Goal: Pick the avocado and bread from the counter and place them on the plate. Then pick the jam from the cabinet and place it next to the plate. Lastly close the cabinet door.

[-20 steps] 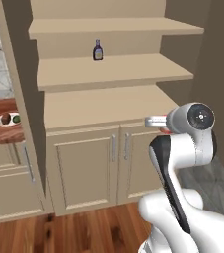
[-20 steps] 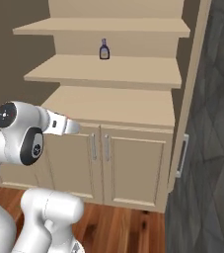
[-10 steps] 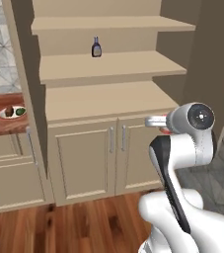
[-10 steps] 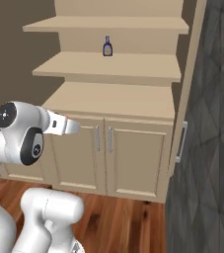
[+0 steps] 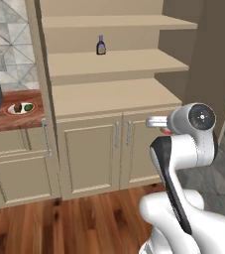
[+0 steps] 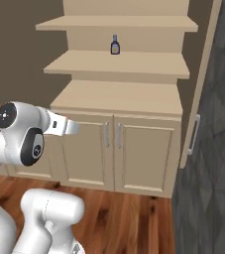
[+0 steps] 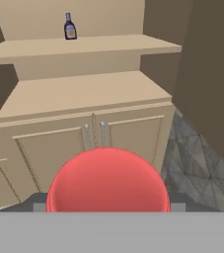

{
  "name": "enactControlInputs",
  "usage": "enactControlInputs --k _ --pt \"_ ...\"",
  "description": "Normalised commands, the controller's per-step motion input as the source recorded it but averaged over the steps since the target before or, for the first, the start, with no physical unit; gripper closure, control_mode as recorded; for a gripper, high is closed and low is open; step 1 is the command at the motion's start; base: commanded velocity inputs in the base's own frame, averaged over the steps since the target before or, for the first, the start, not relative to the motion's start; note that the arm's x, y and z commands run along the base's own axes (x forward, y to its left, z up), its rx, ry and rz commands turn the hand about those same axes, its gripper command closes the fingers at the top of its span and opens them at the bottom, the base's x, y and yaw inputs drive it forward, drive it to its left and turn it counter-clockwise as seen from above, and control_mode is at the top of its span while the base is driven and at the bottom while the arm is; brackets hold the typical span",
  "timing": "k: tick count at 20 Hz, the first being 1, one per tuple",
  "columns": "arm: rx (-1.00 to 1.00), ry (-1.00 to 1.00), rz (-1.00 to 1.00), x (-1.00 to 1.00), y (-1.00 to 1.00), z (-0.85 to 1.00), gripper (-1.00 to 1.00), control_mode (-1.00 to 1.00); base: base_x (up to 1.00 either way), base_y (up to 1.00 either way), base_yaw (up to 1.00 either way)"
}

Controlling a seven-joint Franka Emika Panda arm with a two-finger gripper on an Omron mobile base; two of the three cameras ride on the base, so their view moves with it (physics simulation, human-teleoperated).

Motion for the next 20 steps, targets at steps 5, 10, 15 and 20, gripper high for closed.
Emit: enactControlInputs --k 5,10,15,20 --pt "0.0 0.0 0.0 0.0 0.0 0.0 1.0 1.0 -0.32 0.46 -0.05" --pt "0.0 0.0 0.0 0.0 0.0 0.0 1.0 1.0 -0.37 0.42 -0.05" --pt "0.0 0.0 0.0 0.0 0.0 0.0 1.0 1.0 -0.41 0.39 -0.06" --pt "0.0 0.0 0.0 0.0 0.0 0.0 1.0 1.0 -0.37 0.44 -0.06"
